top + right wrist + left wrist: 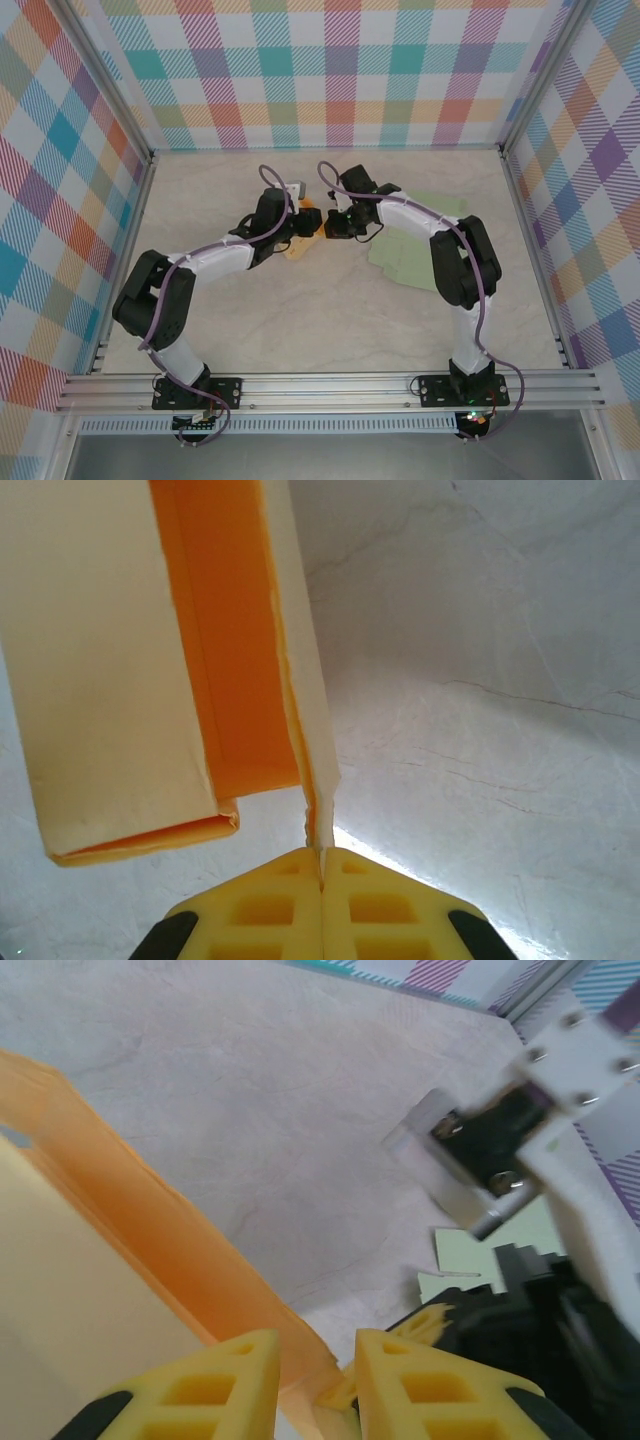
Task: Fold the paper box
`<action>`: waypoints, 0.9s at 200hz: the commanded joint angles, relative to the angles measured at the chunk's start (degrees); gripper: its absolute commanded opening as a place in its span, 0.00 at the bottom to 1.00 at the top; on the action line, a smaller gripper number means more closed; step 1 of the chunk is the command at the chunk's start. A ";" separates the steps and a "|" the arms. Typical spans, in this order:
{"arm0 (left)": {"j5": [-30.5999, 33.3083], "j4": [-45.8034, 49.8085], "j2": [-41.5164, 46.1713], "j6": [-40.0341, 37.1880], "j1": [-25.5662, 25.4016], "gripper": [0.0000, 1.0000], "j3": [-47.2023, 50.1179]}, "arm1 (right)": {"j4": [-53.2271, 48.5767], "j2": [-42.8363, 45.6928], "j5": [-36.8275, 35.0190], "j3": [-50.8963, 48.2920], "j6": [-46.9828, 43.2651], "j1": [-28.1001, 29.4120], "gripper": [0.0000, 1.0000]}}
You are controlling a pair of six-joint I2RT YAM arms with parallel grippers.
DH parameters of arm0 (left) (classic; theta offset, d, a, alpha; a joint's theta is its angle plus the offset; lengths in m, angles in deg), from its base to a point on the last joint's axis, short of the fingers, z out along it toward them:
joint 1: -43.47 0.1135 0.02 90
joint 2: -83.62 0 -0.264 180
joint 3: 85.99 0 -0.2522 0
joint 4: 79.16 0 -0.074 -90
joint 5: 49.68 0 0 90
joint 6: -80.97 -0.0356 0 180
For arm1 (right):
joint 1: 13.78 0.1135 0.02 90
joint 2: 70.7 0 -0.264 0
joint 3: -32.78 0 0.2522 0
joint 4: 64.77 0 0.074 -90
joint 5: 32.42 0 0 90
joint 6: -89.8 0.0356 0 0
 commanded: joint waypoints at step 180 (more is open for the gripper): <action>1.49 3.58 2.89 -0.46 -0.81 0.01 6.78 | -8.00 4.89 0.52 3.39 -11.80 0.41 0.03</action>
